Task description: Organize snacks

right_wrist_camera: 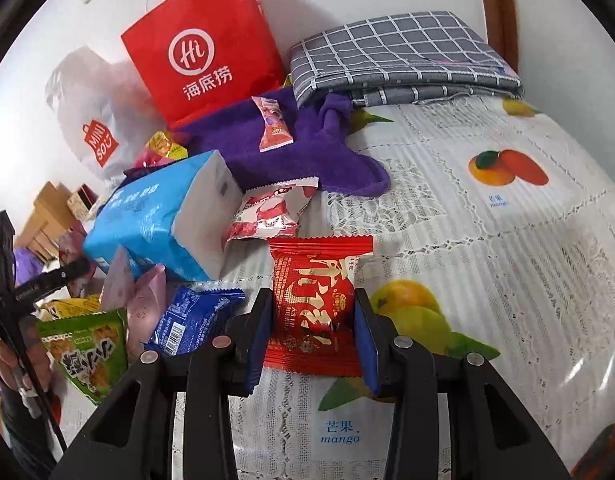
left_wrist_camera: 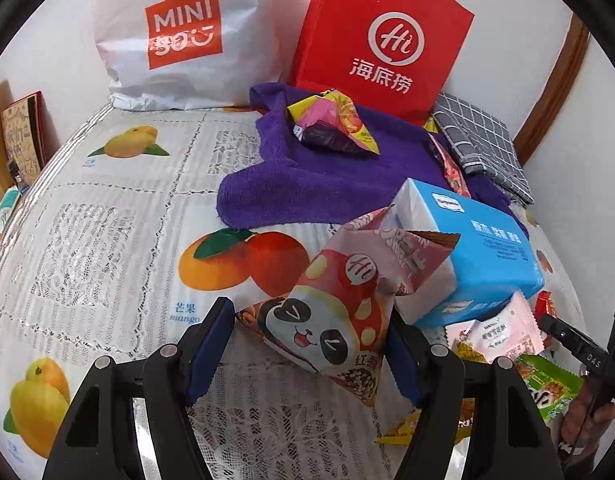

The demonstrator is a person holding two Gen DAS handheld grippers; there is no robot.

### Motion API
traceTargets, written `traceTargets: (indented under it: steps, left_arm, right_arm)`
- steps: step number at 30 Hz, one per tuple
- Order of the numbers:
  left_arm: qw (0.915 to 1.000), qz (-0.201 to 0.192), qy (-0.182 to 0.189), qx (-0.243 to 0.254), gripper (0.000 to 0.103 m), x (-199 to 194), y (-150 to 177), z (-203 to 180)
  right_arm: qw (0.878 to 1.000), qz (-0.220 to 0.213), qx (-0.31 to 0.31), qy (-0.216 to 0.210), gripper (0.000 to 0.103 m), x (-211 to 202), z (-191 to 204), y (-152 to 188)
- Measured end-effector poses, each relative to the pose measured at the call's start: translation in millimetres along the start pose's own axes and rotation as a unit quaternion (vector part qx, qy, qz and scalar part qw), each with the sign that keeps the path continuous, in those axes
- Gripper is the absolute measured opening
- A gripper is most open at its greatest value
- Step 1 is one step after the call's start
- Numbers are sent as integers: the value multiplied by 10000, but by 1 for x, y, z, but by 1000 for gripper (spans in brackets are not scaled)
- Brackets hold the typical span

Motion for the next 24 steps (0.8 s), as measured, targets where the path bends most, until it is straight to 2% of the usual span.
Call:
traceTargets:
  steps: [8, 11, 17, 24]
  left_arm:
    - [9997, -234, 34, 6, 70, -11, -3, -1]
    - [9995, -306, 21, 25, 70, -14, -4, -2]
    - [9994, -350, 36, 3, 70, -14, -4, -3]
    - [9991, -335, 101, -220, 70, -14, -5, 5]
  right_arm:
    - [9996, -103, -215, 177, 39, -9, 6, -5]
    - [9996, -194, -157, -125, 39, -19, 19, -19]
    - [9953, -497, -786, -272, 39, -30, 72, -65]
    - [9904, -471, -1127, -644, 39, -3, 124, -106]
Point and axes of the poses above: each gripper's, at about its wrist camera, not at the fingertips, and x roughly the way its jaws point, z to its left, y to its underside, the point moved 5 cm from there along x, roughly the way its jaws point, and after that the axes turned 10 degrees about -y, right-handed, at the moved point
